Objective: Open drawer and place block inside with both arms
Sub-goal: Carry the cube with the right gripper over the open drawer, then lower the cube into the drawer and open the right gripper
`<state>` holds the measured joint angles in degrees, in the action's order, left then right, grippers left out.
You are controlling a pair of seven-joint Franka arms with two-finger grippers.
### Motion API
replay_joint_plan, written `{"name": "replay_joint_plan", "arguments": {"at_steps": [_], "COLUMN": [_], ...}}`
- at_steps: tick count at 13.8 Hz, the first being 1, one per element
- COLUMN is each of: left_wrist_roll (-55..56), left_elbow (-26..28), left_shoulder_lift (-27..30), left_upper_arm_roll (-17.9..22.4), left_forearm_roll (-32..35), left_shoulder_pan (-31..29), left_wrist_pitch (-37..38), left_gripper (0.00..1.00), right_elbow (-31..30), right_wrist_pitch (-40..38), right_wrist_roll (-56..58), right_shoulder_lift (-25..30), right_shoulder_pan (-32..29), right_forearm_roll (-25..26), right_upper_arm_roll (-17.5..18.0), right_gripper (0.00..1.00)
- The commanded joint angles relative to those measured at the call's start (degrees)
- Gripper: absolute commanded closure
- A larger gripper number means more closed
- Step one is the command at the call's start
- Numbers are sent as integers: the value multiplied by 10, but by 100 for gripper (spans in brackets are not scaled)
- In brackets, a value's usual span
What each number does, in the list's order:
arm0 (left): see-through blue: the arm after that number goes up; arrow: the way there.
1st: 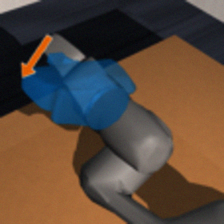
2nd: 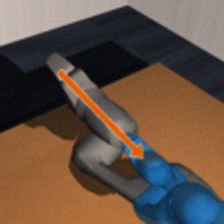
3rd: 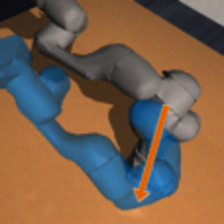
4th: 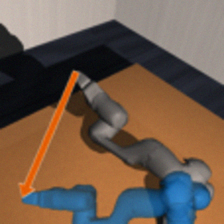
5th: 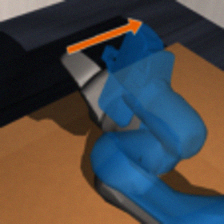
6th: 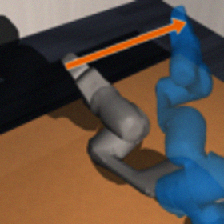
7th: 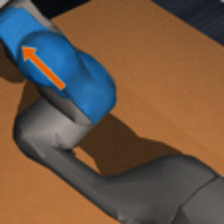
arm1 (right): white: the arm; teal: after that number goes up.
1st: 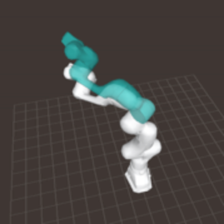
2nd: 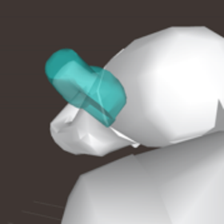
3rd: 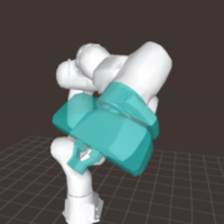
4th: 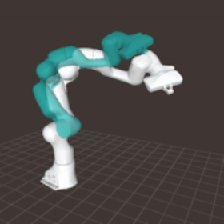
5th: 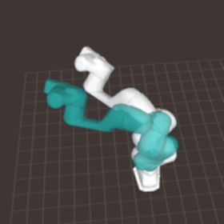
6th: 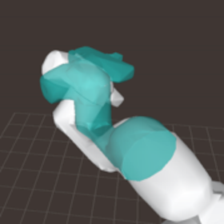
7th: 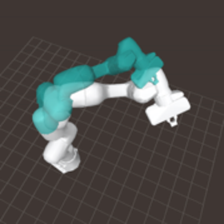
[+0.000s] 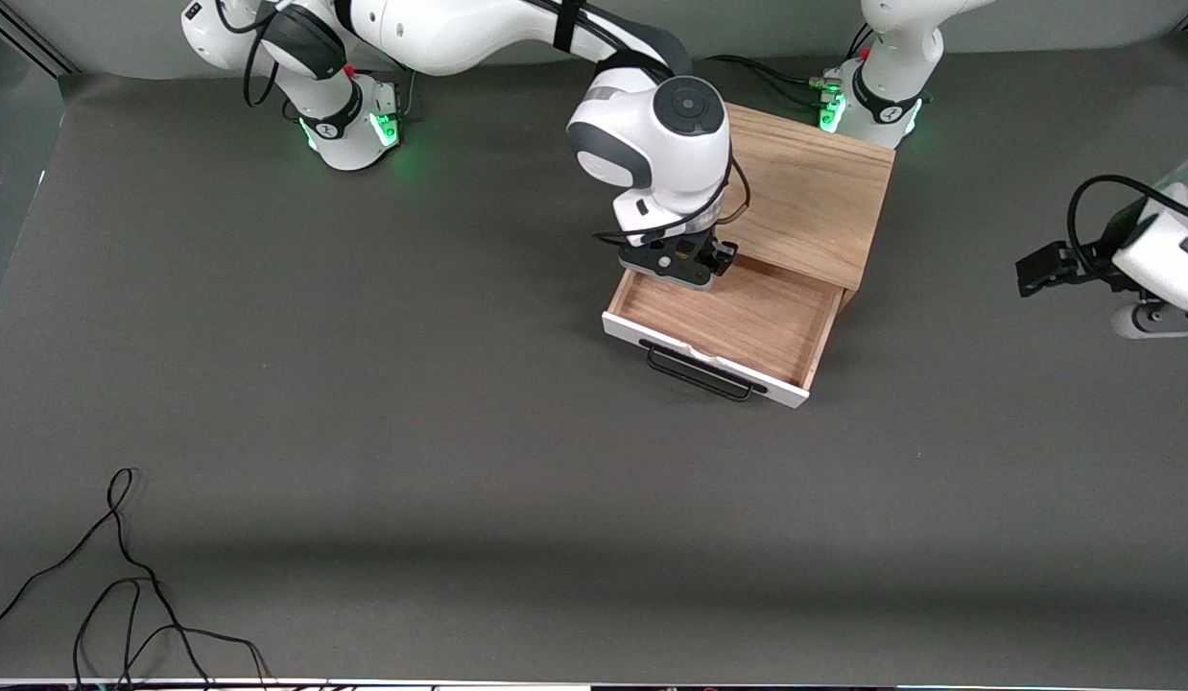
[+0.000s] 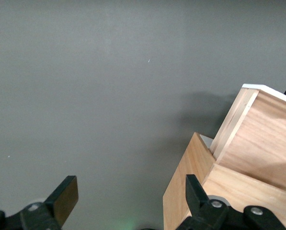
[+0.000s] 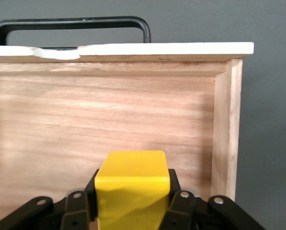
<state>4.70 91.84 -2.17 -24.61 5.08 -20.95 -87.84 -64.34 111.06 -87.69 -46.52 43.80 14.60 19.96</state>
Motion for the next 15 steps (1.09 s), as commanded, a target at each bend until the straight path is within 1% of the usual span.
{"name": "replay_joint_plan", "arguments": {"at_steps": [1, 3, 4, 5, 6, 7, 10, 11, 13, 14, 15], "left_wrist_roll": [-17, -18, -19, -24, -27, -34, -36, -36, -35, -36, -36], "left_elbow": [25, 26, 24, 24, 24, 23, 23, 22, 19, 19, 19], "left_shoulder_lift": [20, 20, 19, 19, 19, 20, 22, 21, 23, 23, 23], "left_upper_arm_roll": [15, 16, 16, 16, 17, 18, 20, 43, 162, 197, 211], "left_forearm_roll": [-14, -14, -15, -16, -17, -17, -29, -29, -29, -30, -30], "left_shoulder_pan": [-9, -9, -9, -9, -12, -15, -8, 16, 135, 171, 187], "left_wrist_pitch": [-23, -22, -23, -22, -22, -25, -29, -29, -30, -30, -30], "left_gripper": [0, 0, 0, 0, 0, 0, 0, 0, 0, 0, 0], "right_elbow": [24, 25, 26, 26, 24, 24, 30, 32, 51, 58, 61], "right_wrist_pitch": [13, 19, 21, 21, 21, 21, 21, 21, 20, 18, 13], "right_wrist_roll": [-19, -19, -19, -20, -27, -43, -53, -53, -52, -52, -50], "right_shoulder_lift": [-30, -35, -35, -35, -34, -35, -26, -25, -22, -21, -18], "right_shoulder_pan": [5, 4, 4, 4, 6, 11, 7, 5, 5, 4, 3], "right_forearm_roll": [22, 22, 24, 25, 42, 74, 80, 81, 82, 82, 82], "right_upper_arm_roll": [-4, -4, -4, -4, -4, -4, -4, -4, -5, -6, -9], "right_gripper": [100, 100, 80, 41, 2, 0, 0, 0, 0, 0, 0]}}
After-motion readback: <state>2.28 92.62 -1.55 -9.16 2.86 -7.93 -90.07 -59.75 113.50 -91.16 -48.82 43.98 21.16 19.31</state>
